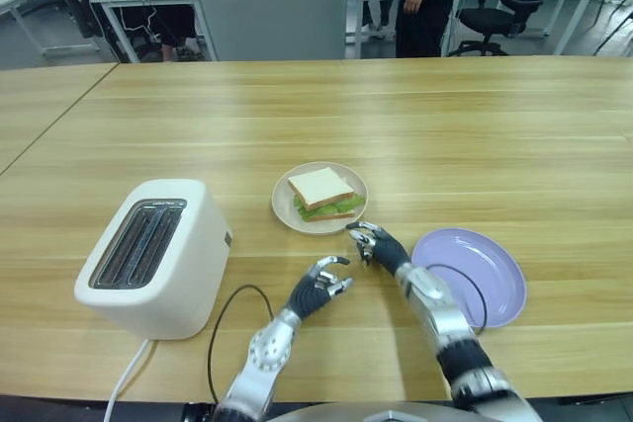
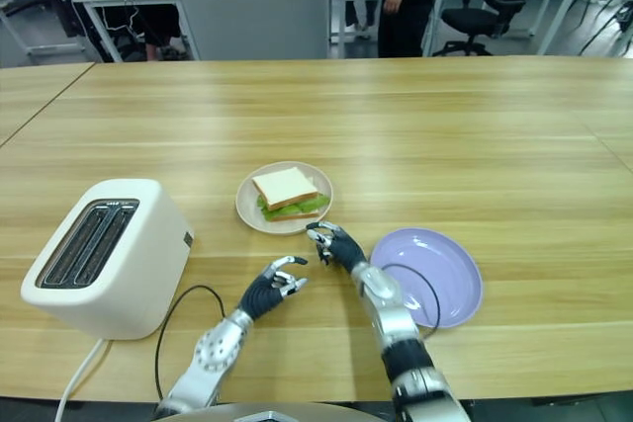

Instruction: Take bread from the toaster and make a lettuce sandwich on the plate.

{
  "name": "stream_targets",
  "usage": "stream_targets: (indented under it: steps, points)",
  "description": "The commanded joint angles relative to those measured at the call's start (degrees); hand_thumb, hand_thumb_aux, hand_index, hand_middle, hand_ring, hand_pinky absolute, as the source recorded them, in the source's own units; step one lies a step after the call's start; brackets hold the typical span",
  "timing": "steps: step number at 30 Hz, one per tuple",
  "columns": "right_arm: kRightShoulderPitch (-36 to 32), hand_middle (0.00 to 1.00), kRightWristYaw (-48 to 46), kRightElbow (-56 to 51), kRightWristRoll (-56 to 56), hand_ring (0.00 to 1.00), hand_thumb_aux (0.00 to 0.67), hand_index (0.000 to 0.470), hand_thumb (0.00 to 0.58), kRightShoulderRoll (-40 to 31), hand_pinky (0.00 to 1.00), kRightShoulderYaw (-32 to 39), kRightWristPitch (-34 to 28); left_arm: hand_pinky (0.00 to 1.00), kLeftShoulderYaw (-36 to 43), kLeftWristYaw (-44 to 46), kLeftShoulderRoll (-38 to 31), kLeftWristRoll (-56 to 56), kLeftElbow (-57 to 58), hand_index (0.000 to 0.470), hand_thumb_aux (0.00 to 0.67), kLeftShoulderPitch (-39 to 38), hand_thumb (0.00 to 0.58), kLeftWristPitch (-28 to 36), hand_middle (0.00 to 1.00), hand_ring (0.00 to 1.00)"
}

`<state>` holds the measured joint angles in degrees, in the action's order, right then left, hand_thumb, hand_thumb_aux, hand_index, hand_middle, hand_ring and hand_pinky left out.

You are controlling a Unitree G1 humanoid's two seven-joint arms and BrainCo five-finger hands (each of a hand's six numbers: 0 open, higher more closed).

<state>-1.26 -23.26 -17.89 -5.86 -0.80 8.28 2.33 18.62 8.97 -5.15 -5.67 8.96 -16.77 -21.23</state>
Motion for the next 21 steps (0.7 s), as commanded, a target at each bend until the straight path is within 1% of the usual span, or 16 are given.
stream_targets:
  steps: [1,2,4,6,8,15,21]
  points:
    - [9.29,0.00,-2.90,16.18,-4.40,0.00,0.000,0.000,0.000,-2.39,0.00,0.61,-4.52,0.23,0.87,0.47,1.12,4.25,-13.55,0.000,0.000,-5.98,0.000,-0.16,0.23,0.23]
    - [11.44,0.00,-3.10,19.64,-4.74,0.00,0.000,0.000,0.000,-3.02,0.00,0.83,-4.33,0.14,0.73,0.10,1.66,5.36,-16.27,0.000,0.000,-7.30,0.000,-0.74,0.14,0.14]
    - [14.34,0.00,-2.55,24.81,-4.78,0.00,0.000,0.000,0.000,-3.79,0.00,0.76,-2.84,0.06,0.07,-1.03,2.83,6.27,-20.23,0.000,0.000,-8.74,0.000,-1.05,0.06,0.06]
    - [15.85,0.00,-1.66,27.76,-3.26,0.00,0.000,0.000,0.000,-4.43,0.00,0.89,0.22,0.05,-0.55,-2.08,3.87,6.42,-22.61,0.000,0.000,-9.01,0.000,-0.66,0.05,0.05]
    - [16.18,0.00,-0.84,28.84,-2.51,0.00,0.000,0.000,0.000,-4.56,0.00,0.88,2.03,0.05,-1.58,-3.32,4.93,6.17,-23.47,0.000,0.000,-8.50,0.000,-0.78,0.05,0.05]
    - [13.66,0.00,2.42,24.42,0.33,0.00,0.000,0.000,0.000,-5.87,0.00,-1.20,7.19,0.00,-4.66,-7.01,6.69,3.84,-23.63,0.000,0.000,-5.99,0.000,-0.69,0.00,0.00]
    - [15.29,0.00,6.65,25.67,7.72,0.00,0.000,0.000,0.000,-8.55,0.00,-1.72,13.52,0.00,-6.95,-10.75,5.27,-4.28,-21.75,0.000,0.000,-5.20,0.000,-1.58,0.00,0.00]
